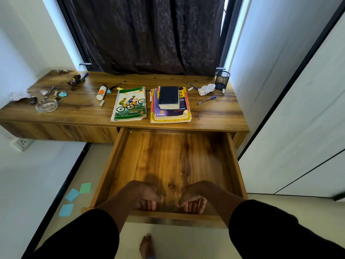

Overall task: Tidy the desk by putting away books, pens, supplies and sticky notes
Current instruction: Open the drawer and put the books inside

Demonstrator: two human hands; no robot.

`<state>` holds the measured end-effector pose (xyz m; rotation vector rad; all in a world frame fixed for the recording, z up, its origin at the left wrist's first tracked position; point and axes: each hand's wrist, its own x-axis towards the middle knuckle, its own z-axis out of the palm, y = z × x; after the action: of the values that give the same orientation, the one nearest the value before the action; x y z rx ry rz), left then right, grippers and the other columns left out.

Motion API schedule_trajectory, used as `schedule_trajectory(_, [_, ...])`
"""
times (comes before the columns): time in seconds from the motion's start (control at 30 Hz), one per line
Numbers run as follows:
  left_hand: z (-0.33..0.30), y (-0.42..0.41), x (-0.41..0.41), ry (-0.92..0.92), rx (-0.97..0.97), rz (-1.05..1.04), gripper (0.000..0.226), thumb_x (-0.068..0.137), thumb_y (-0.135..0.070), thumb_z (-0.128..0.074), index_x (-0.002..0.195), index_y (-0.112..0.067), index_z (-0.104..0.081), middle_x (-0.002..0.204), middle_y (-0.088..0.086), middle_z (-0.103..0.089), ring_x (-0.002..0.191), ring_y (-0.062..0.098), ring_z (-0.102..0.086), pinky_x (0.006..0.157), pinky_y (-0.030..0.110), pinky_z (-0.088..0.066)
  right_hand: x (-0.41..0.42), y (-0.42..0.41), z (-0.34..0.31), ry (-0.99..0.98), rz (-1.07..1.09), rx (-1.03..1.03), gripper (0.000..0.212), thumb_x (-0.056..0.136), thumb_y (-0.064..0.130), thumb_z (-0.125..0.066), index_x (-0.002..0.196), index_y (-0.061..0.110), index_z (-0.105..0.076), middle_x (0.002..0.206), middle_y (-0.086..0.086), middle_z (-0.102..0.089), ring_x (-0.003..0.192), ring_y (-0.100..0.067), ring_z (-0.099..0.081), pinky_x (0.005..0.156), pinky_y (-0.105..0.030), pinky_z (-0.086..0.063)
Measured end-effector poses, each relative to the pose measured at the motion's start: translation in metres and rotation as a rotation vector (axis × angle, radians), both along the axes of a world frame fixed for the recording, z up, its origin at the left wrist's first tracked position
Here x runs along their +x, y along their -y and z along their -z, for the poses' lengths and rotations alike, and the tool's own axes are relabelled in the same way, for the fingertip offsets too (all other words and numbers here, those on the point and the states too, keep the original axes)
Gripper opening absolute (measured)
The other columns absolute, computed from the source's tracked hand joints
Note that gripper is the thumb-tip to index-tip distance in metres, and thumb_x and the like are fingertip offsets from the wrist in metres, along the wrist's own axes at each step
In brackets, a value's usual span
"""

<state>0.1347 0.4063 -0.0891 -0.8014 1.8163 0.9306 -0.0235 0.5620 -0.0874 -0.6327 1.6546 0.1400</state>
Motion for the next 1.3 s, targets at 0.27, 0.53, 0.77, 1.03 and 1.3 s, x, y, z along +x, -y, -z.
schedule_trajectory(0.27, [-0.007,-0.004,-0.001,0.013,0.016,-0.017,0.053,0.101,-0.052,-0.049,0.112,-0.006,-0.075,0.103,0.005,-0.073,0.100,0.023,-0.068,0.103,0.042,-0.052,0.005,0.006,-0.008,0.000,-0.050,0.053,0.045,0.103,0.039,-0.053,0.127,0.003,-0.067,0.133,-0.018,-0.065,0.107,-0.027,-0.066,0.084,-0.040,-0.057])
schedule_trajectory(0.53, [-0.020,0.038,-0.021,-0.206,0.045,-0.229,0.040,0.100,-0.041,-0.059,0.113,-0.005,-0.069,0.103,0.008,-0.073,0.087,0.021,-0.072,0.082,0.037,-0.060,-0.007,0.045,-0.044,-0.279,0.009,-0.273,0.048,0.097,0.042,-0.065,0.134,0.013,-0.054,0.125,-0.015,-0.064,0.090,-0.028,-0.074,0.078,-0.045,-0.064])
schedule_trajectory(0.77, [-0.073,0.125,-0.076,-0.724,-0.346,-0.561,0.026,0.098,-0.045,-0.061,0.105,-0.021,-0.067,0.104,0.000,-0.069,0.100,0.021,-0.066,0.089,0.042,-0.056,-0.063,0.116,-0.107,-0.589,0.217,-0.846,0.027,0.100,0.041,-0.057,0.118,0.021,-0.061,0.114,0.004,-0.063,0.105,-0.016,-0.062,0.077,-0.031,-0.054])
schedule_trajectory(1.03, [-0.108,0.205,-0.150,-0.835,-0.235,-0.662,0.047,0.097,-0.055,-0.057,0.118,-0.013,-0.065,0.114,0.006,-0.071,0.092,0.015,-0.066,0.065,0.027,-0.045,-0.148,0.198,-0.136,-0.719,0.450,-0.772,0.060,0.099,0.052,-0.058,0.144,0.017,-0.042,0.144,-0.009,-0.055,0.133,-0.030,-0.051,0.103,-0.044,-0.046])
schedule_trajectory(1.3, [-0.099,0.251,-0.215,-0.735,0.000,-0.790,0.064,0.089,-0.060,-0.066,0.136,-0.019,-0.052,0.128,0.004,-0.065,0.102,0.018,-0.063,0.079,0.033,-0.049,-0.201,0.248,-0.113,-0.557,0.737,-0.571,0.088,0.084,0.071,-0.064,0.147,0.015,-0.037,0.145,-0.012,-0.052,0.132,-0.033,-0.050,0.104,-0.048,-0.047])
